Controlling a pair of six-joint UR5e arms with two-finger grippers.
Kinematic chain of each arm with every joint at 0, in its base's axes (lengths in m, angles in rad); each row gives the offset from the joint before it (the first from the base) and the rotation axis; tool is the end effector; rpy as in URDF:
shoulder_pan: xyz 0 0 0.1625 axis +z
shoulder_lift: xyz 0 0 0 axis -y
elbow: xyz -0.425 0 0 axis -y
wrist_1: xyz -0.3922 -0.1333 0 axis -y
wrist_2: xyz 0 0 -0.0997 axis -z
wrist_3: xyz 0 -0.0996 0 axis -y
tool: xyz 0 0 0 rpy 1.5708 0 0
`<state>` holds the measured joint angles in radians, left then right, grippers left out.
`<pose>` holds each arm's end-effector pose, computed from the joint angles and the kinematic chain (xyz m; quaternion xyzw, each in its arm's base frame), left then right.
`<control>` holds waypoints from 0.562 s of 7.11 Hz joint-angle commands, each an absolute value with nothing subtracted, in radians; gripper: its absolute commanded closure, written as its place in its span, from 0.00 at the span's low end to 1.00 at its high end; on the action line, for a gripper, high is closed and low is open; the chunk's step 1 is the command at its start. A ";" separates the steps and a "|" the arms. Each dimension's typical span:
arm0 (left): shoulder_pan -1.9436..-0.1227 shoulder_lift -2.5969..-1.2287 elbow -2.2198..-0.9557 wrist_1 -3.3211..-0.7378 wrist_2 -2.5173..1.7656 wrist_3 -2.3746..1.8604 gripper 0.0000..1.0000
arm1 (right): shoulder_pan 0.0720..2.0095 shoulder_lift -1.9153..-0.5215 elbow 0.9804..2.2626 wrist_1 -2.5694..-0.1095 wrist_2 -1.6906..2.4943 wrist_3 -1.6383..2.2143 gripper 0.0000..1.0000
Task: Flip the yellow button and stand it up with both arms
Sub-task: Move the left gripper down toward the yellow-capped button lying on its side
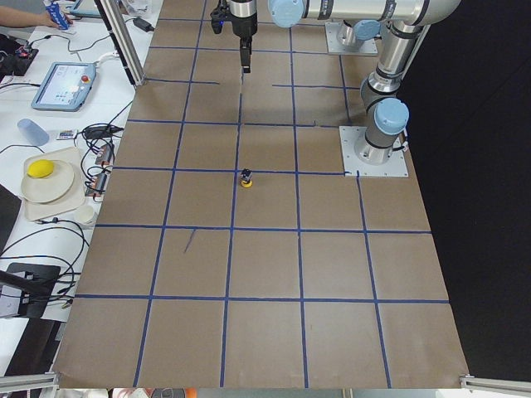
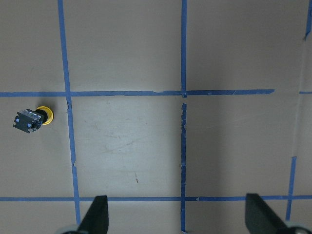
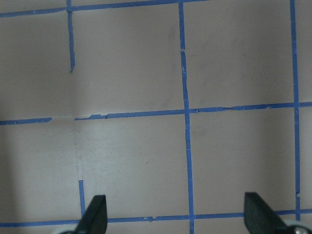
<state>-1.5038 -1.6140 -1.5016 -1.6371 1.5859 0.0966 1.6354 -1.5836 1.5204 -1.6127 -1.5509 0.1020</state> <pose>-0.0976 -0.5137 0.4938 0.0150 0.9997 0.0207 0.0059 0.1670 -0.4858 0.5237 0.0181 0.9984 -0.0515 0.0143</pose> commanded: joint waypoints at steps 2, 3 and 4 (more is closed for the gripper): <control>-1.459 -1.657 -1.505 -1.597 1.591 0.138 0.00 | 1.637 -1.588 1.525 -1.606 -1.552 0.071 0.02; -1.392 -1.676 -1.512 -1.597 1.588 0.247 0.00 | 1.637 -1.588 1.528 -1.606 -1.551 0.072 0.01; -1.335 -1.722 -1.534 -1.551 1.585 0.385 0.00 | 1.638 -1.591 1.531 -1.608 -1.551 0.074 0.01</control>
<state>-1.4042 -1.6791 -1.5136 -1.5872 1.5876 0.2429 1.6371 -1.5886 1.5273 -1.6065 -1.5515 0.0726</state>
